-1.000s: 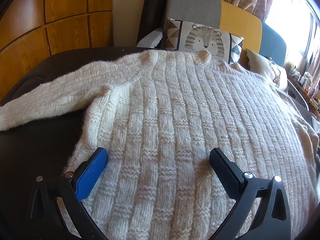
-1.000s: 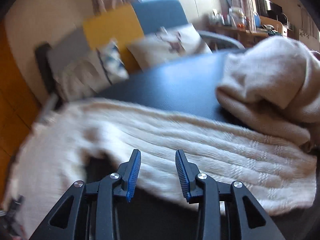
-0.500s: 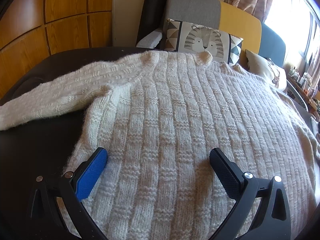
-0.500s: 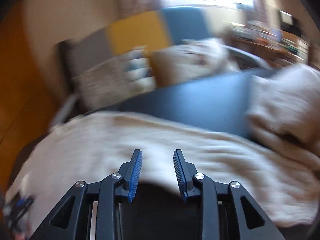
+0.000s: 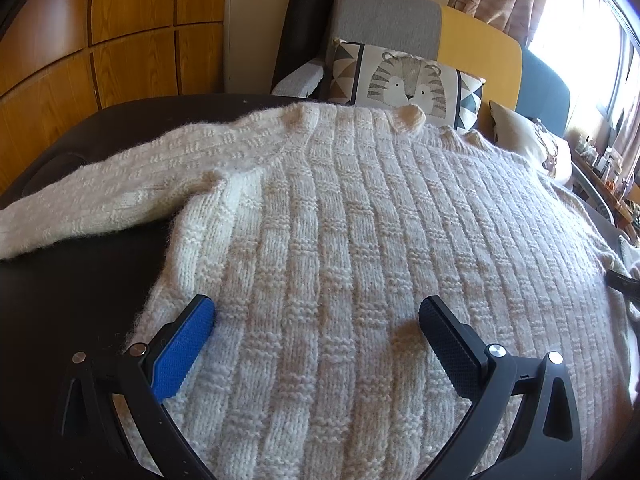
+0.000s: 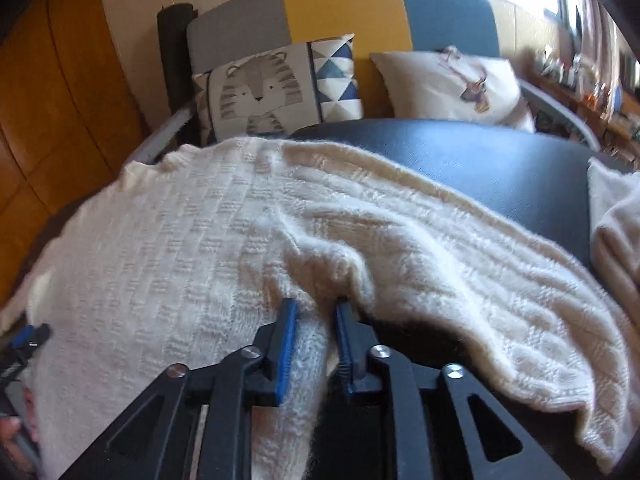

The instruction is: Fold clothes

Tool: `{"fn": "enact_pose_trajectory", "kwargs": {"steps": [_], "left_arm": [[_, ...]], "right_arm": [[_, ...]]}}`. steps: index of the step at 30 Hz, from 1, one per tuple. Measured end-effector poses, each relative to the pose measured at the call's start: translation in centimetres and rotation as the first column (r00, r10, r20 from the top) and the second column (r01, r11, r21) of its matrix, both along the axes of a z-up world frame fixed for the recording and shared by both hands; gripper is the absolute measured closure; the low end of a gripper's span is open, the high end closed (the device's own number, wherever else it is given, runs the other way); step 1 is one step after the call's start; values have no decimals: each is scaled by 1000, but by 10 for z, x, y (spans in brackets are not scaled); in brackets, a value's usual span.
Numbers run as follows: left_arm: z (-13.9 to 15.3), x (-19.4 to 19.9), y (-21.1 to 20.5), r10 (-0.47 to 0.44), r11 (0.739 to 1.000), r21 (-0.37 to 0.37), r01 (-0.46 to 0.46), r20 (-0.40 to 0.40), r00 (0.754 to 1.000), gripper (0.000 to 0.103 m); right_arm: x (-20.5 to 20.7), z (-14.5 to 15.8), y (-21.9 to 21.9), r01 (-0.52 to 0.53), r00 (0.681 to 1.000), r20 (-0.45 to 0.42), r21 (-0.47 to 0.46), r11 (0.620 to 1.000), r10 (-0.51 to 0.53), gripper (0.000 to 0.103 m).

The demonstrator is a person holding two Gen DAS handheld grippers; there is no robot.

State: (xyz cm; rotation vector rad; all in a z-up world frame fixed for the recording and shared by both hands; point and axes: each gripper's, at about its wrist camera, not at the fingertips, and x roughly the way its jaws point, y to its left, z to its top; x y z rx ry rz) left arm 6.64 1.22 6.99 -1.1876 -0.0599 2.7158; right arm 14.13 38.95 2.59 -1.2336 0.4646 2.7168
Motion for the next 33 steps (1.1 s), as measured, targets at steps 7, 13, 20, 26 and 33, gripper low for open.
{"fn": "enact_pose_trajectory", "kwargs": {"steps": [7,13,20,26,33], "left_arm": [[-1,-2,-1,-3,1000,-9,3,0,1000,0],[-1,-3,-2,-5,1000,-11,5,0,1000,0],[-1,-3,-3,-6,1000,-10,6,0,1000,0],[-1,-2,-1,-6,1000,-9,6,-1,1000,0],[-1,-2,-1,-6,1000,-2,6,-2,1000,0]], "right_arm": [[91,8,45,210,965,-64,-392,896,-254,72],[179,-26,106,462,833,99,-667,585,-545,72],[236,-36,141,585,592,131,-748,312,-795,72],[228,-42,149,598,470,127,-774,209,-874,72],[226,-45,158,614,445,82,-753,237,-892,97]]}}
